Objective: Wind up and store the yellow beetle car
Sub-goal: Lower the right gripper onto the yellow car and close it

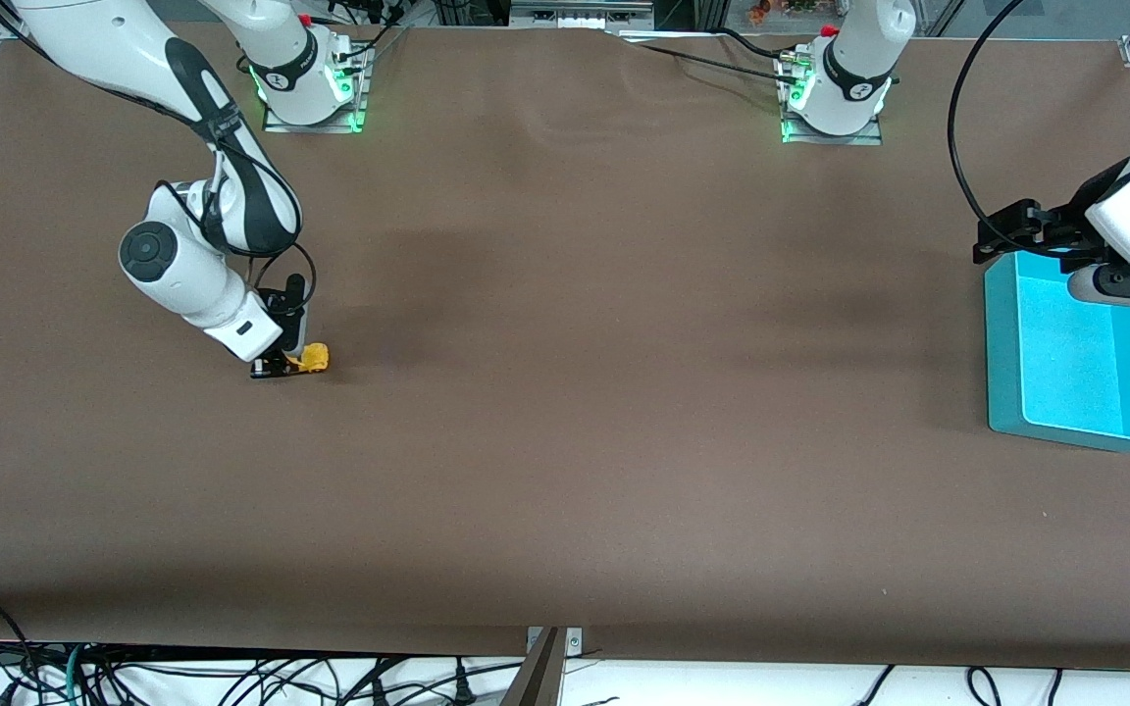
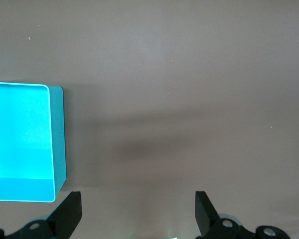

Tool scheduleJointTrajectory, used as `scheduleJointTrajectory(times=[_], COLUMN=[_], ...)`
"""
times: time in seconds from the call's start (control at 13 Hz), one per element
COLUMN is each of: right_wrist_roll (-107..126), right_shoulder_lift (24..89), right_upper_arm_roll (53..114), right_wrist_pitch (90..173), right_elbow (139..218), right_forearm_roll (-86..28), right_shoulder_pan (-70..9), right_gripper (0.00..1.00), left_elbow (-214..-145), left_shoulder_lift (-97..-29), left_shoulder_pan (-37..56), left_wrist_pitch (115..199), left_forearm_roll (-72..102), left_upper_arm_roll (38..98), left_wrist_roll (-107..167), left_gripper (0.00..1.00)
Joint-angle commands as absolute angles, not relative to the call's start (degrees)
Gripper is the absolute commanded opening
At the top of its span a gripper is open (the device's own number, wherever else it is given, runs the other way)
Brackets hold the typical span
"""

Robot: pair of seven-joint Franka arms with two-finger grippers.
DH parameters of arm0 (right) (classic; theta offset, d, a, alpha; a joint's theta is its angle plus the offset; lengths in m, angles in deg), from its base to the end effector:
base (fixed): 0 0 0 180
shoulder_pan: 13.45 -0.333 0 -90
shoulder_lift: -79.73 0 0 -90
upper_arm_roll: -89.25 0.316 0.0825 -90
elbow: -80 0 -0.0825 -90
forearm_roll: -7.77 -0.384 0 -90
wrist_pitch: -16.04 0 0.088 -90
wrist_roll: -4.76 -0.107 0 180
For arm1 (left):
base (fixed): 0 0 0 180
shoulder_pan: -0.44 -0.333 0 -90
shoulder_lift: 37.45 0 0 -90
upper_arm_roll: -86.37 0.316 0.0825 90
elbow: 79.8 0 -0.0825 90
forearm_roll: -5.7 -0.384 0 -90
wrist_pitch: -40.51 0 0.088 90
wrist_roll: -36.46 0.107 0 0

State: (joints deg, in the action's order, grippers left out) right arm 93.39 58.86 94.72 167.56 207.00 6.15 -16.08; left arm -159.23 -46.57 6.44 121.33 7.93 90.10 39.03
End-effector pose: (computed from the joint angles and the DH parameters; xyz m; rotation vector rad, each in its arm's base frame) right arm 0.5530 0.0784 0.2173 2.1189 2.3088 0.1264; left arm 0.5853 -0.0312 0.6065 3.1028 -0.1370 -0.2092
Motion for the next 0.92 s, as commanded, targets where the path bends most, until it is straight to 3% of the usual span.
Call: scheduleJointTrajectory(times=[0.0, 0.84], right_wrist_roll=[93.4, 94.8], right_shoulder_lift=[59.9, 56.4], right_upper_arm_roll=[96.4, 94.4], right_wrist_pitch=[165.7, 167.4], right_elbow=[207.0, 208.3], right_forearm_roll=[5.7, 5.6], right_shoulder_pan=[-15.6, -10.5], right_gripper=[0.00, 0.00], left_elbow=[-158.4, -158.3], left_shoulder_lift=[-46.9, -47.1], left_shoulder_pan=[6.3, 6.3], left_wrist_pitch=[120.8, 120.8], left_forearm_roll=[6.8, 6.8], left_upper_arm_roll=[90.0, 90.0], left_wrist_roll=[40.2, 40.2], left_gripper=[1.00, 1.00])
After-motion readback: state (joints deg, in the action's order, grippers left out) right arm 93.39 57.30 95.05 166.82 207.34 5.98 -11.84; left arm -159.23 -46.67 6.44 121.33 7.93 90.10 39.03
